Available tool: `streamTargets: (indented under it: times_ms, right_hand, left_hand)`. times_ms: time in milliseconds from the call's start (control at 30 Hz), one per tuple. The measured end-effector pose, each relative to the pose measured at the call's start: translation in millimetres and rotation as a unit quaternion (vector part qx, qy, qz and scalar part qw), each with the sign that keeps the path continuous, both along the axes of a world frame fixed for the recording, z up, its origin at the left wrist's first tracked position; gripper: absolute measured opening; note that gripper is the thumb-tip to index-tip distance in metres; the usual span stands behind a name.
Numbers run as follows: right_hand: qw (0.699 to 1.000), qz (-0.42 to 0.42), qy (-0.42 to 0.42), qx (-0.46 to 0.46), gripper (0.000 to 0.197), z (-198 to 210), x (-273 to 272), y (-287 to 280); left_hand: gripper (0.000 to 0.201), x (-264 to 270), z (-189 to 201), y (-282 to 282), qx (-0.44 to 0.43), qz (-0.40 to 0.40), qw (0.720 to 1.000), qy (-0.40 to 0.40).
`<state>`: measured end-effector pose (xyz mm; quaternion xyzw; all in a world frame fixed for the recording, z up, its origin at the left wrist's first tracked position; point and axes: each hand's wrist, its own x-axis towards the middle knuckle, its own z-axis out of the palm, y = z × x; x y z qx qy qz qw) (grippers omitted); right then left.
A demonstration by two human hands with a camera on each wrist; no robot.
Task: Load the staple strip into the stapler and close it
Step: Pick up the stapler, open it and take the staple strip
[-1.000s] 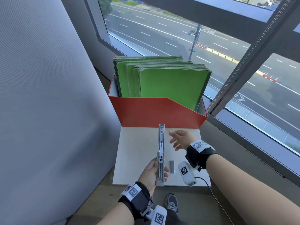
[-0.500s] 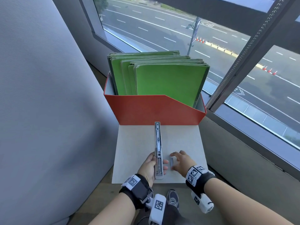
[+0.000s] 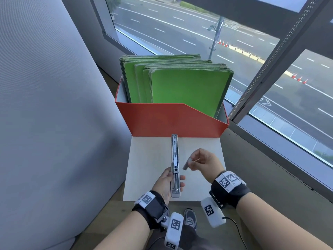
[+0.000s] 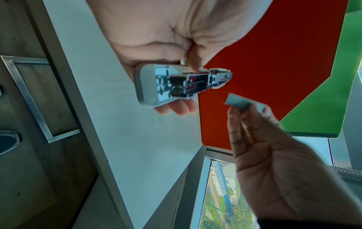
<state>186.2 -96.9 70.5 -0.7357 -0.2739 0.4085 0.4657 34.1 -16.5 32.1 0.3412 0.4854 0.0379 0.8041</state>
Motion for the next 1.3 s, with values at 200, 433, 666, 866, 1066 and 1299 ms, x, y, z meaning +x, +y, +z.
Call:
streamTargets:
  times_ms: [200,433,666,866,1066,1299]
  right_hand:
    - [0.998,0.050,-0.031,-0.015,0.014,11,-16,11]
    - [0.993,0.067,-0.090,-0.042,0.019,10,-21,12]
    - [0.984,0.097,-0.144,-0.041,0.018,17,-24,14]
    - [0.980,0.100,-0.165,-0.048,0.015,11,-28,13]
    - [0.971,0.125,-0.194,-0.055,0.013,5,-32,11]
    - [0.961,0.143,-0.229,-0.058,0.013,-5,-42,3]
  left_hand:
    - [0.035,3,4,-3,0.010,-0.006,1.000,-0.009]
    - [0.037,5,4,-3,0.012,-0.003,1.000,-0.012]
    - [0.035,7,3,-5,0.010,-0.006,1.000,-0.005]
    - [0.035,8,3,-5,0.003,0.006,1.000,-0.011]
    - [0.031,7,2,-3,0.004,0.010,1.000,-0.018]
    - [0.032,8,2,4,-0.007,0.027,0.999,-0.038]
